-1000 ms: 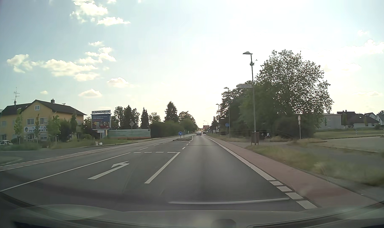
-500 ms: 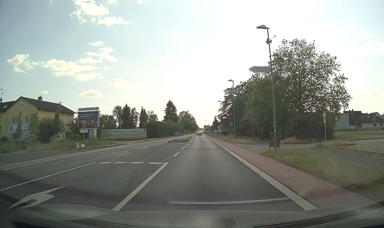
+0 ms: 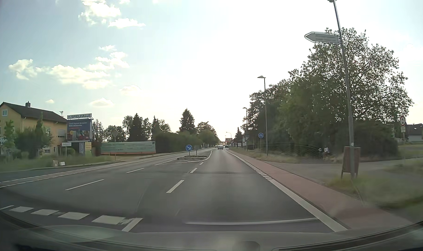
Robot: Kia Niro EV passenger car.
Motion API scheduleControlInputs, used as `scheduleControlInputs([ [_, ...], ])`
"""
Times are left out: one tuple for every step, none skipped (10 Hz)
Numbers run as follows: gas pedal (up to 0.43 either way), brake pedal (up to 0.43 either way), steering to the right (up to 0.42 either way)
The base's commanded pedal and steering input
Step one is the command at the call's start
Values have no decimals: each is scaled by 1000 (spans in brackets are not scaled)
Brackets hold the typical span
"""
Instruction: Follow the waypoints while adhering to traffic rules and regulations
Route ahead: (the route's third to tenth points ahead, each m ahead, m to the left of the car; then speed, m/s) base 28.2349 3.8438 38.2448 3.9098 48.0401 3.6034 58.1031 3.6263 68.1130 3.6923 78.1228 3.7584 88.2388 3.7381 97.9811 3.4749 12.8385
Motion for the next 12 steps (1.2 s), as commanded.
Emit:
scheduleControlInputs([
  [228, 30, -3],
  [197, 30, -4],
  [169, 30, -4],
  [150, 30, -4],
  [130, 30, -4],
  [98, 30, -4],
  [79, 30, -4],
  [59, 30, -4],
  [39, 30, -4],
  [8, 30, -4],
  [0, 30, -4],
  [0, 30, -3],
])
